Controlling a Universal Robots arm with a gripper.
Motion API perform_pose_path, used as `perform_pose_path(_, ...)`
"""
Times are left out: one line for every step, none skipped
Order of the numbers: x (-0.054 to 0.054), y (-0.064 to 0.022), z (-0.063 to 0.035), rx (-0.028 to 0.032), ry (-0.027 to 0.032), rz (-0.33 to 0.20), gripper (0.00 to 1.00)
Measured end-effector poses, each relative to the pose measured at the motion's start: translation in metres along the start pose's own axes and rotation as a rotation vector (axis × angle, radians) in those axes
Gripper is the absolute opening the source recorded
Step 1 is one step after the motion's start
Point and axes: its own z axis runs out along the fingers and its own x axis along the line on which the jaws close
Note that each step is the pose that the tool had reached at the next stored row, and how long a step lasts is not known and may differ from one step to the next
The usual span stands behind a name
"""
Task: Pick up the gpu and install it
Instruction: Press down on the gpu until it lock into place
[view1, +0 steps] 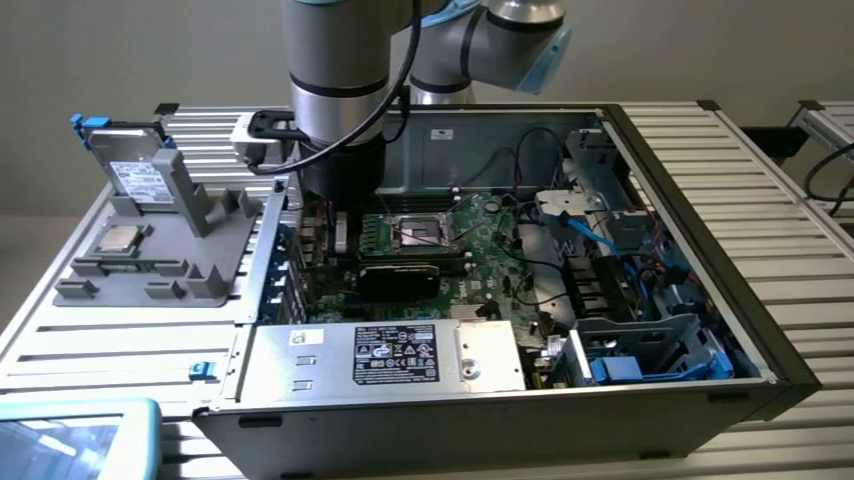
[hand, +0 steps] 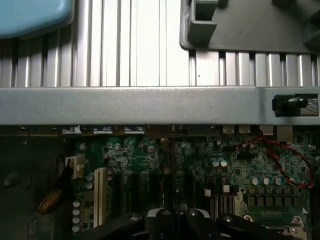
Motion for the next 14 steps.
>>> perform_pose_path(0.000,0.0004,-0.0052,-0.0008,0.0016,0.000,0.12)
perform_pose_path(0.000,0.0008,-0.0098,-0.0012,0.0021,0.000,0.12)
perform_pose_path(0.000,0.0009,-0.0123,-0.0015,0.0021,0.000,0.12)
perform_pose_path(0.000,-0.0002,-0.0129,-0.0019,0.0021,0.000,0.12)
perform_pose_path(0.001,-0.0042,-0.0132,-0.0019,0.0020,0.000,0.12)
perform_pose_path(0.001,-0.0091,-0.0137,-0.0022,0.0023,0.000,0.12)
perform_pose_path(0.002,-0.0135,-0.0139,-0.0023,0.0022,0.000,0.12)
perform_pose_path(0.002,-0.0180,-0.0142,-0.0026,0.0023,0.000,0.12)
perform_pose_path(0.002,-0.0226,-0.0146,-0.0028,0.0023,0.000,0.12)
perform_pose_path(0.003,-0.0271,-0.0149,-0.0031,0.0023,0.000,0.12)
perform_pose_path(0.003,-0.0316,-0.0151,-0.0033,0.0021,0.000,0.12)
perform_pose_path(0.004,-0.0361,-0.0155,-0.0037,0.0023,0.000,0.12)
perform_pose_path(0.004,-0.0406,-0.0158,-0.0041,0.0023,0.000,0.12)
perform_pose_path(0.004,-0.0455,-0.0161,-0.0047,0.0023,0.000,0.12)
